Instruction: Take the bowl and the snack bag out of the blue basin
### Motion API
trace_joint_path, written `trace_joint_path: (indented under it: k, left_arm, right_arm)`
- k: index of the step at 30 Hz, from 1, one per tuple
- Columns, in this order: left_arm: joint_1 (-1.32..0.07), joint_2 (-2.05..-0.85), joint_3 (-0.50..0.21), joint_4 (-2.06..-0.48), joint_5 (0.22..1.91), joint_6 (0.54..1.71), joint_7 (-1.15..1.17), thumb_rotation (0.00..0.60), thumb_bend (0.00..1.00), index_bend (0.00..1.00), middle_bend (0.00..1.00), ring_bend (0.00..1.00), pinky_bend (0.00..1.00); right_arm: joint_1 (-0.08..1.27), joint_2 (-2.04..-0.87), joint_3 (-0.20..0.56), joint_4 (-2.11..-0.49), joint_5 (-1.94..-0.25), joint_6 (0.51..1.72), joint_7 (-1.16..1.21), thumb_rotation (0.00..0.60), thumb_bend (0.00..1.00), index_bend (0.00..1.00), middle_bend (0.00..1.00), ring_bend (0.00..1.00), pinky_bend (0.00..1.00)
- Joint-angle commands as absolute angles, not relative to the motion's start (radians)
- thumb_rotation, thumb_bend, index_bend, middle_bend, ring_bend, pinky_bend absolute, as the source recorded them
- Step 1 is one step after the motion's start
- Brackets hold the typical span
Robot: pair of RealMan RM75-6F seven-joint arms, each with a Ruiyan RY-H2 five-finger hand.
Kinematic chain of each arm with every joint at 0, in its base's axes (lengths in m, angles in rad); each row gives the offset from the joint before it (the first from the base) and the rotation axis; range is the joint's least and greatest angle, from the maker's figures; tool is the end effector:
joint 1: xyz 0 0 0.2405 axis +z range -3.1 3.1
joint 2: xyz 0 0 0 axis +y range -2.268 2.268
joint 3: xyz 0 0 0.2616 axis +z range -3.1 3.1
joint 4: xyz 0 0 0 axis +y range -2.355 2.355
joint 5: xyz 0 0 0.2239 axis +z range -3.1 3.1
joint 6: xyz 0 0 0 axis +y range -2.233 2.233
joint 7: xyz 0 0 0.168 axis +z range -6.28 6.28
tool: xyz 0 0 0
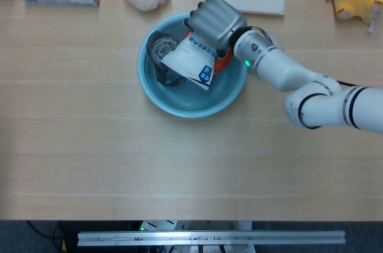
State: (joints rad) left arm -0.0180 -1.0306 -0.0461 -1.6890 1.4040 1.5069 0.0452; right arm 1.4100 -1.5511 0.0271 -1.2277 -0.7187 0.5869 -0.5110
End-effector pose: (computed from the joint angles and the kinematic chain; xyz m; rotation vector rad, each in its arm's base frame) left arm -0.3386 0.1822 0.1791 -1.2749 -0.9228 -0.7773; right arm -0.0040 -0.4614 -0.0678 2.2571 -0.5008 0.6002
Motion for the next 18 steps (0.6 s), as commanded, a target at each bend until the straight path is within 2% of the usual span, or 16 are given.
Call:
trace_joint_path:
  k: [1,4,11,18]
  left_arm:
    - [-0.018,-1.030,-0.046,-1.691,1.405,1.507,0.046,0.600,0.26,0.25,0.22,0.21,0.23]
    - [-0.018,-1.029,-0.046,-1.695,1.407,1.507,0.045,0.600,0.26,0.25,0.22,0.21,0.23]
    - [-0.026,-1.026,-0.050,-1.702,1.414,1.501,0.051,0.600,0.26,0.25,0.22,0.21,0.23]
    - [-0.042,-1.031,-0.053,-1.709,1.431,1.490,0.060,0.600,0.26,0.25,0.22,0.21,0.23]
  right_arm:
    - [1.392,-1.537,0.038,-1.246,-0.740,0.607,-0.495,0.600,0.08,0.47,0.47,0.46,0.47]
    - [1.374,-1.508,0.047,-1.278,-0.759,0.615,-0.473,0.600,0.08,0.48,0.48,0.49,0.52]
    - [1.295,-1.359,0.067,-1.442,-0.842,0.664,-0.392,0.600,0.08,0.49,0.49,0.50,0.54]
    - [1.145,-1.178,0.026,-1.623,-1.007,0.747,-0.287,0.600,0.08,0.50,0.49,0.50,0.54]
